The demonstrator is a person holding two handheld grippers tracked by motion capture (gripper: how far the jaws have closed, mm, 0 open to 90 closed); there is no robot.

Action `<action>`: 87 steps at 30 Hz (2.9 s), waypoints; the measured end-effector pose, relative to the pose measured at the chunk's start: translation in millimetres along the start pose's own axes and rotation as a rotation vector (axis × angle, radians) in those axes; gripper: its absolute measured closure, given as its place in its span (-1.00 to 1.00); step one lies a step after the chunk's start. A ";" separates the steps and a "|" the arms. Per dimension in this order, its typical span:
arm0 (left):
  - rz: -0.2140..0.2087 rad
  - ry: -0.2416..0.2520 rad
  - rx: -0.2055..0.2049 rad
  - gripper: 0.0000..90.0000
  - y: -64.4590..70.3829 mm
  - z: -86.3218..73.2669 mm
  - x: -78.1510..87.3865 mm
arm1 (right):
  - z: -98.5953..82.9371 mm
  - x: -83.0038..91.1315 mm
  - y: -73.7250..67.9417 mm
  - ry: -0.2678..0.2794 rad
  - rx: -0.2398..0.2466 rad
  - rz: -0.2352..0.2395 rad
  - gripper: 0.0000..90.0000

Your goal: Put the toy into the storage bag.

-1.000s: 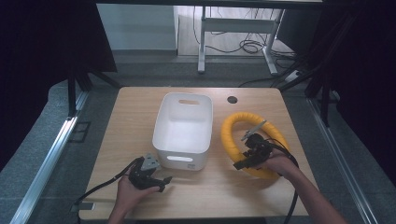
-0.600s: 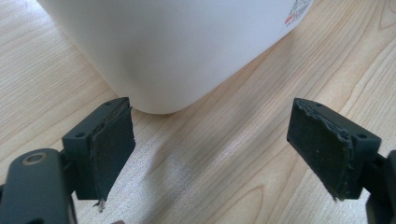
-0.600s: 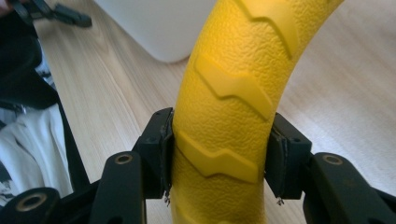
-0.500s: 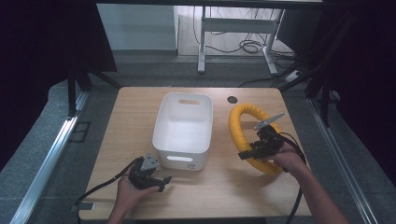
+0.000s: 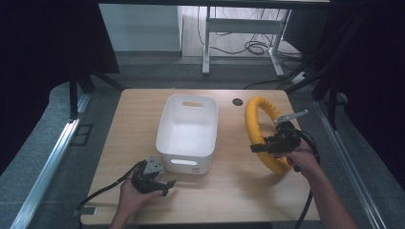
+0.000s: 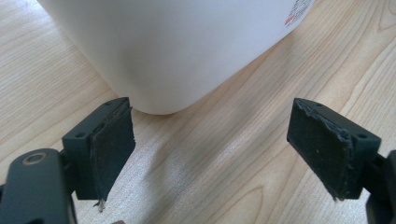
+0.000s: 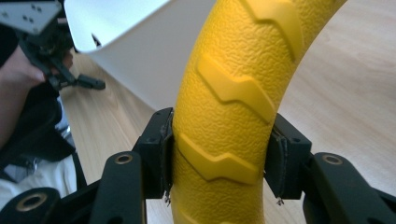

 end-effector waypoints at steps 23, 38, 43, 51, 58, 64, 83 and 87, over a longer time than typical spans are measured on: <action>0.004 0.001 -0.004 -0.66 -0.6 0.1 1.3 | 11.3 38.3 0.9 0.240 -0.061 0.011 0.12; 0.005 0.001 -0.005 -0.66 -0.6 -0.1 0.7 | 24.6 40.4 -24.7 0.378 -0.052 -0.012 0.12; 0.003 0.001 -0.001 -0.66 -0.3 -0.3 0.2 | 26.0 37.8 -31.7 0.448 -0.085 -0.040 0.11; 0.001 0.000 -0.005 -0.66 -0.5 -0.3 -0.4 | 32.7 31.4 -49.8 0.562 -0.116 -0.119 0.11; 0.000 -0.002 -0.006 -0.66 -0.8 -0.4 -0.8 | 39.8 22.3 -64.4 0.628 -0.124 -0.151 0.11; -0.001 -0.002 -0.006 -0.66 -1.0 -0.7 -1.1 | 47.7 12.8 -77.1 0.668 -0.145 -0.139 0.10; -0.004 -0.001 -0.003 -0.66 -1.9 -1.2 -1.0 | 66.5 -2.5 -100.0 0.787 -0.165 -0.195 0.10; -0.005 -0.002 -0.003 -0.66 -2.1 -1.3 -0.9 | 69.8 -3.5 -105.2 0.807 -0.164 -0.209 0.10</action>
Point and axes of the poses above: each handheld gripper's, and its own axes: x roughly backward along the jaws, z roughly out of its top, y roughly to its right, the point moved 1 cm from there along -x, roughly forward along the jaws, and after that the axes turned 12 degrees about -z, right-handed, at the moved point
